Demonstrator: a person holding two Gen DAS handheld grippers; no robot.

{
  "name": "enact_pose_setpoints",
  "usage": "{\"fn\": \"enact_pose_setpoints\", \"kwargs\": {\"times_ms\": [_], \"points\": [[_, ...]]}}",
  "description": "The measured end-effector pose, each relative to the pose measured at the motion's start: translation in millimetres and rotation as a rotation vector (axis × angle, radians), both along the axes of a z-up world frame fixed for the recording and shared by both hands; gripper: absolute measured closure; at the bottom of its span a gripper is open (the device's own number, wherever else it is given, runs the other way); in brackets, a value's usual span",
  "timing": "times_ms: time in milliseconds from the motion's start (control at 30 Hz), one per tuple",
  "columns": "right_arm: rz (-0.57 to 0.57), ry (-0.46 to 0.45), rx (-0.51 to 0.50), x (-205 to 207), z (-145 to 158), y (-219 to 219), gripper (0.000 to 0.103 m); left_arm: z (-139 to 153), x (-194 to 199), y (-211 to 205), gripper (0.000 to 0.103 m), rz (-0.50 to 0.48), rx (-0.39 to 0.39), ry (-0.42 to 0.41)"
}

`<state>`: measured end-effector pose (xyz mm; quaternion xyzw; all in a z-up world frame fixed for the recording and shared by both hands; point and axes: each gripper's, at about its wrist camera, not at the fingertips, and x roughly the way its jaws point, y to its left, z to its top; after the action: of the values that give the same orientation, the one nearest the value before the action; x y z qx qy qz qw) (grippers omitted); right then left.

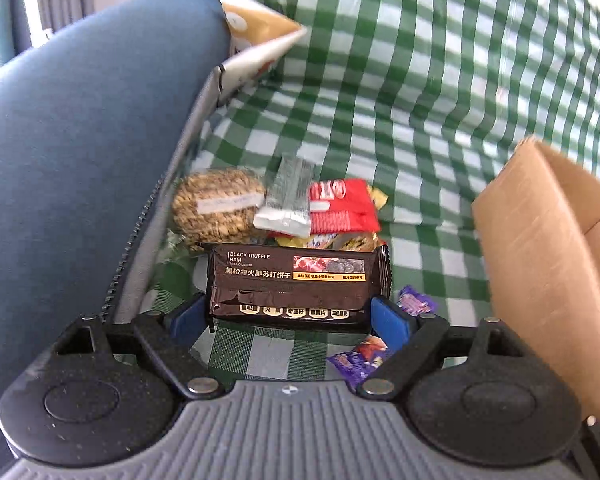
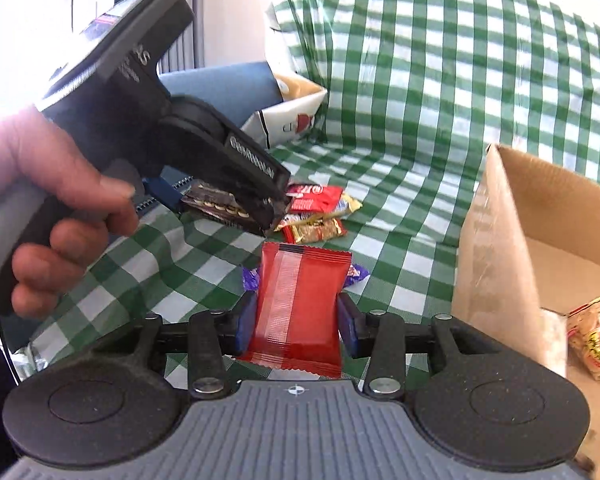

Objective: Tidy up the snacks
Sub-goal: 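Grasp the black truffle biscuit bar with left tool while right tool grasps red packet, then carry the biscuit bar and red packet over the cardboard box with both tools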

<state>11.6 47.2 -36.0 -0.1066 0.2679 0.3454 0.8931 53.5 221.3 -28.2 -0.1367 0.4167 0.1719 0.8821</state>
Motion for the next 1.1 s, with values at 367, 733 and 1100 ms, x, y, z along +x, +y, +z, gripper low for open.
{"fn": "enact_pose_setpoints", "kwargs": {"times_ms": [367,733,1100], "points": [[-0.065,-0.14,0.068,-7.6,61.0,-40.5,0.059,43.6,-19.0,-31.5,0.013,-0.018,-0.037,-0.108],[-0.257,-0.251,0.058,65.2,100.8,-141.4,0.058,49.5,-2.0,-67.8,0.013,-0.09,-0.024,-0.168],[-0.386,-0.24,0.061,69.9,89.5,-202.1,0.058,54.7,25.8,-104.1,0.013,-0.154,-0.008,-0.231]]}}
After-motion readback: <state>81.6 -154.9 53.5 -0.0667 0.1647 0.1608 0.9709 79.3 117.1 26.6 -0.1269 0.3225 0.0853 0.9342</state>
